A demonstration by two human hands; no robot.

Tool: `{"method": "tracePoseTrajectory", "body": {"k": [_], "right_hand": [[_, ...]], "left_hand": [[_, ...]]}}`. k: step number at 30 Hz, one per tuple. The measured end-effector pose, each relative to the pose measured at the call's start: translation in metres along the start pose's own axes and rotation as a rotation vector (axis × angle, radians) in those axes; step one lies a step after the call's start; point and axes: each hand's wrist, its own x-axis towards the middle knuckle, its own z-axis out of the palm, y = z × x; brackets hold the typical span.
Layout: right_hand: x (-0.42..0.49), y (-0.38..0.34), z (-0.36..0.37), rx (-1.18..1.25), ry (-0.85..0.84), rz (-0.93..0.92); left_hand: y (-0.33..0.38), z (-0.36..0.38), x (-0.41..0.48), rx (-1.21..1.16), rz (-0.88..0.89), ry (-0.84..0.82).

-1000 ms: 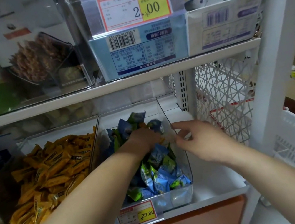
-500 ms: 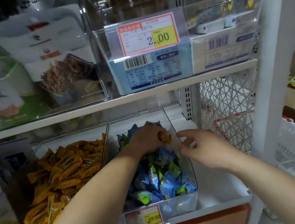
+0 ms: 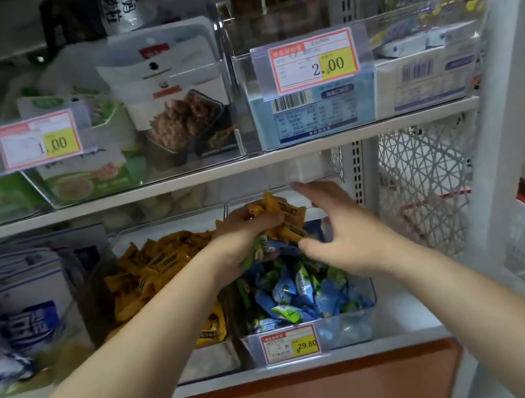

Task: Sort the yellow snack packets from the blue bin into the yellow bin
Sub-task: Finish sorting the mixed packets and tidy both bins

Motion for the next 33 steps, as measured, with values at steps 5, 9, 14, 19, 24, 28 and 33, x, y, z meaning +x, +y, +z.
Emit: {"method": "tracePoseTrajectory", "body": {"k": [5, 9, 14, 19, 24, 28, 33], "right_hand": [[0.012, -0.002, 0.023, 0.004, -0.032, -0.001], [0.018, 0.005, 0.024, 0.052, -0.02, 0.073], [0.023, 0.013, 0.02, 0.034, 0.044, 0.174], [0.019, 0.009, 0.018, 0.058, 0.023, 0.155], [0.016, 0.005, 0.012, 0.104, 0.116, 0.218], [0.014, 0.002, 0.01, 0.276, 0.277, 0.255], [0.01, -0.006, 0.016, 0.654, 0.263, 0.285]], "left_hand": [[-0.009, 0.0, -0.006, -0.151, -0.018, -0.024], [-0.014, 0.001, 0.001, -0.064, -0.017, -0.007], [-0.018, 0.005, 0.012, 0.201, 0.055, 0.094], [-0.019, 0.008, 0.017, 0.307, 0.091, 0.118], [-0.011, 0.011, 0.018, 0.337, 0.151, 0.203], [-0.003, 0.02, 0.012, 0.114, 0.175, 0.175], [-0.003, 0.027, -0.004, -0.049, 0.153, 0.192]]}}
